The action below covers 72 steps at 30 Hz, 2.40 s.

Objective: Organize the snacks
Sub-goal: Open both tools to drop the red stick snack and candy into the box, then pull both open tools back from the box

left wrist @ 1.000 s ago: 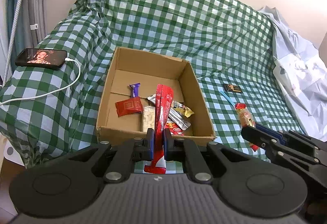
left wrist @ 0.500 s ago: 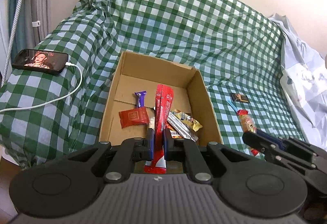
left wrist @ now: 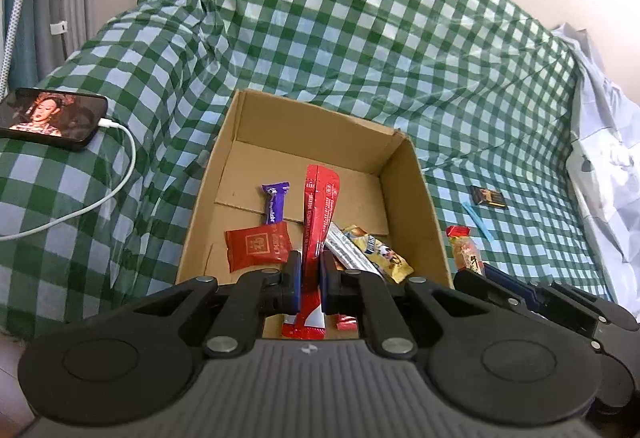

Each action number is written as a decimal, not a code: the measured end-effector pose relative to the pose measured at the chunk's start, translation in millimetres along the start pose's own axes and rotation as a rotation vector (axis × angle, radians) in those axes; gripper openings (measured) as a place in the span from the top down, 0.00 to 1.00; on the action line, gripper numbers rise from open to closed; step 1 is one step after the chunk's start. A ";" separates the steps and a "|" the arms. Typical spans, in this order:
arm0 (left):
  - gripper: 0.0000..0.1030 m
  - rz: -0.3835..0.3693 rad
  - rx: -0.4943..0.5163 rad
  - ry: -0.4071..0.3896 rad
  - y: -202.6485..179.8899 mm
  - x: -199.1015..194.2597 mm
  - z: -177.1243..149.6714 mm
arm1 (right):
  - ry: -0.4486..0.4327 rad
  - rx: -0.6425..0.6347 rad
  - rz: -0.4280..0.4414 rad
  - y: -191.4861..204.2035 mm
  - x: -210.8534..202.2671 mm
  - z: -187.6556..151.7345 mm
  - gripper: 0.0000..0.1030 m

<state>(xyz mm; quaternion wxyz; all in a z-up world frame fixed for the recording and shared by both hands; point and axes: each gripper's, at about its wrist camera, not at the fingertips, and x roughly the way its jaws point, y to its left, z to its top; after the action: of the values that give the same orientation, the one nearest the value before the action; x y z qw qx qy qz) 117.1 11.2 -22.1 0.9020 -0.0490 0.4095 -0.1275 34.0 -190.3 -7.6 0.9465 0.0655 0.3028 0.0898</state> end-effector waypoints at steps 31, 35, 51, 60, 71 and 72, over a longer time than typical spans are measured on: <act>0.00 0.143 0.006 0.131 14.9 116.2 24.6 | 0.147 0.121 -0.027 -41.2 125.5 2.8 0.34; 0.00 0.150 -0.027 0.158 19.8 99.8 15.8 | 0.111 0.204 -0.048 -41.2 108.8 5.0 0.04; 0.00 0.227 0.016 0.151 -0.5 -4.8 -41.8 | 0.118 0.084 -0.098 26.3 4.9 -28.0 0.01; 0.00 0.245 0.057 0.084 -17.1 -55.0 -69.7 | 0.029 -0.012 -0.125 54.0 -53.9 -38.1 0.01; 0.00 0.267 0.105 0.002 -35.4 -96.8 -91.6 | -0.060 -0.051 -0.110 64.7 -99.8 -49.4 0.01; 0.00 0.268 0.108 -0.005 -37.0 -99.8 -92.7 | -0.068 -0.048 -0.110 64.5 -103.0 -49.8 0.01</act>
<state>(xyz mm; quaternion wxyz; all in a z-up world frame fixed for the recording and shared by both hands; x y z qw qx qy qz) -22.7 4.0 -3.7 0.9132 0.0545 0.4029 -0.0276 -86.1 -145.6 21.5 0.9611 0.0289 0.2715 0.0428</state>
